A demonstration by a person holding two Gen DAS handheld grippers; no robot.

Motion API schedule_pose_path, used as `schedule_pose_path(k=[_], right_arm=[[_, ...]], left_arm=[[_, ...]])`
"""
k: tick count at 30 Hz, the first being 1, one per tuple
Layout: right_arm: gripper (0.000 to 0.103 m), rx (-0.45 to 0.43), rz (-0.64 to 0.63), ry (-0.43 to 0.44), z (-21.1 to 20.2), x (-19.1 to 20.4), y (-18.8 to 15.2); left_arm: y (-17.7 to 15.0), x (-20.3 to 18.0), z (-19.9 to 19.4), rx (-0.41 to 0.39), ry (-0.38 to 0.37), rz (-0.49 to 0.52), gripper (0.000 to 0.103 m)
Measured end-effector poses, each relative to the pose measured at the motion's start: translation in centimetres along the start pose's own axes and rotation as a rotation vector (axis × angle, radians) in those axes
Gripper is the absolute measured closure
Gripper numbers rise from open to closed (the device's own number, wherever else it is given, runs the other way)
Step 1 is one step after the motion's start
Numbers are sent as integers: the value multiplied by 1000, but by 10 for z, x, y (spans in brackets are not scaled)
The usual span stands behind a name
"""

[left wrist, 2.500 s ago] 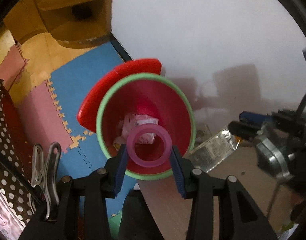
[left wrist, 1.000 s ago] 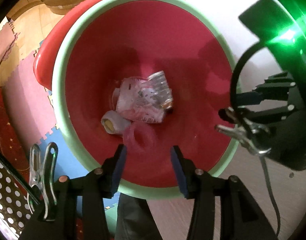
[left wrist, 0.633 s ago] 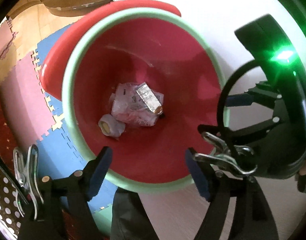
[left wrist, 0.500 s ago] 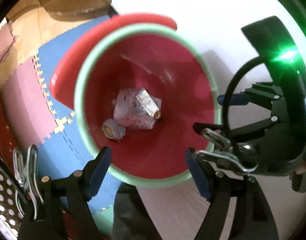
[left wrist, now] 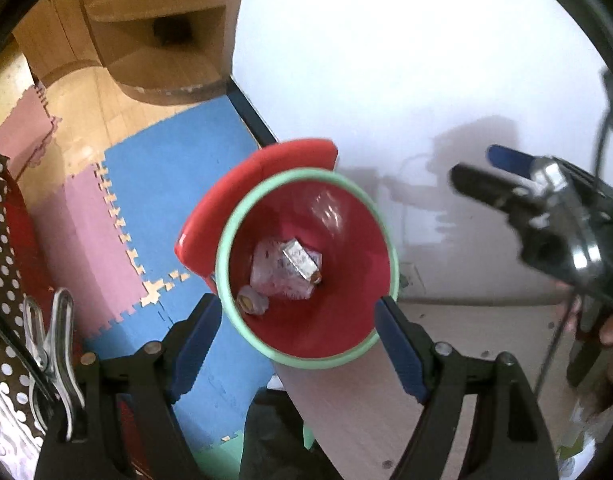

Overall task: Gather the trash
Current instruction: 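Move both open tools back to the cluttered table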

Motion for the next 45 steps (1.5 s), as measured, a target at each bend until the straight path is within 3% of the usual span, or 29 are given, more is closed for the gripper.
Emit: schedule_pose_path(k=[4, 8, 13, 24, 35, 45], right_arm=[[35, -106, 121, 5, -45, 6, 12], [35, -235, 233, 45, -98, 29, 20], [35, -370, 363, 106, -161, 51, 2], [35, -417, 297, -26, -249, 67, -65], [35, -517, 316, -87, -342, 101, -134], [35, -578, 436, -115, -399, 97, -219]], left_arm=[[9, 3, -40, -47, 7, -19, 21], [14, 8, -81, -100, 62, -25, 21], [12, -5, -129, -173, 108, 0, 21], [-33, -43, -225, -294, 92, -48, 21], [-95, -103, -275, -345, 38, 89, 22], [-140, -149, -304, -360, -20, 153, 21]])
Point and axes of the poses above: each gripper's, at about its wrist camera, not at the fingertips, and z roughly the way its jaws point, x to its left, y to its top, the point moved 10 cm from there along z, roughly the way its jaws point, and after that the axes turned 8 degrees about y, right-handed, at the moved point
